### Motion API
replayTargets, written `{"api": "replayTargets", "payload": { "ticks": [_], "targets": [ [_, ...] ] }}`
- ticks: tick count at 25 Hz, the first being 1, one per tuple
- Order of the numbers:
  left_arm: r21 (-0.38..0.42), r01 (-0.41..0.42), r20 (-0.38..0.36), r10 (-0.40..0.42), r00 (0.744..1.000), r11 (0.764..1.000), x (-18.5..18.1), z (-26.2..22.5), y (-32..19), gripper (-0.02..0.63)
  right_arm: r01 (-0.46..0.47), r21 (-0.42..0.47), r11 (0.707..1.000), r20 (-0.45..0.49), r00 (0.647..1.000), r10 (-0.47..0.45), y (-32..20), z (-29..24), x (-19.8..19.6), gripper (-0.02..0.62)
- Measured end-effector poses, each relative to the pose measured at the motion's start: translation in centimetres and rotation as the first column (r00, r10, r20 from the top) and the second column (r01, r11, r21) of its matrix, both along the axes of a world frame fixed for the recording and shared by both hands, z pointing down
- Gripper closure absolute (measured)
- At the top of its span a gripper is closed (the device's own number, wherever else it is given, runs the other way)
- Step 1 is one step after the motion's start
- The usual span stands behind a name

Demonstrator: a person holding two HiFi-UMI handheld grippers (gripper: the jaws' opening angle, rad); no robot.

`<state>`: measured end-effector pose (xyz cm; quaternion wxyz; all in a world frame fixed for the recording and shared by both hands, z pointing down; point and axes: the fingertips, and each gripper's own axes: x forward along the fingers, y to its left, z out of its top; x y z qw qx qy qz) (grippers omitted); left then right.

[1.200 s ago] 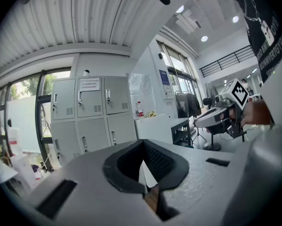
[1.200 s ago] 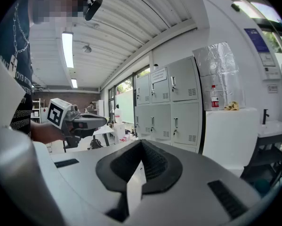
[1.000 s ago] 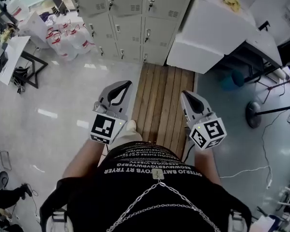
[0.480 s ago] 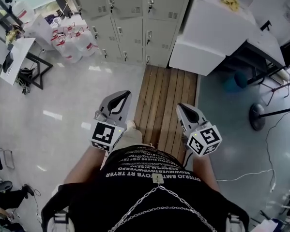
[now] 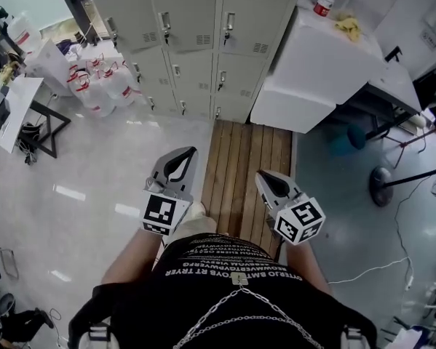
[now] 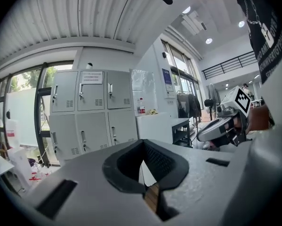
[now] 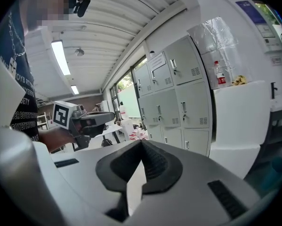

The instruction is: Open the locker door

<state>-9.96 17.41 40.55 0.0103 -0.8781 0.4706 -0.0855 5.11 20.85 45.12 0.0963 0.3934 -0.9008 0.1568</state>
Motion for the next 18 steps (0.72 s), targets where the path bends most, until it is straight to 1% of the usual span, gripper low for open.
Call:
{"api": "replayTargets", "payload": {
  "ticks": [3,6,10,14,18],
  "targets": [
    [0.010,-0.001,-0.021,0.001,1.000,1.000,-2.4,0.0,-2.4,0.601,0.012,-0.004,1.000,-0.011,1.000,-0.012,-2.1,-0.2,-2.7,0.598],
    [0.005,0.013,-0.020,-0.013,1.000,1.000,-4.8,0.5,-4.8,0.601,0.035,-0.006,0.999,-0.051,0.998,-0.035,-4.0,-0.6,-5.3,0.598],
    [-0.015,-0.038,-0.028,0.038,0.999,0.999,-6.0,1.2,-6.2,0.601,0.015,0.013,1.000,-0.068,0.998,-0.014,-6.1,-1.8,-7.2,0.598],
    [-0.038,-0.053,-0.018,0.053,0.998,0.998,-7.6,2.3,-7.7,0.601,-0.003,-0.009,1.000,-0.063,0.998,0.002,-7.6,-1.1,-8.7,0.598],
    [-0.059,-0.079,-0.022,0.077,0.997,0.995,-8.0,2.9,-8.5,0.601,-0.008,-0.029,1.000,-0.063,0.998,0.006,-8.3,-0.6,-9.4,0.598]
  ]
}}
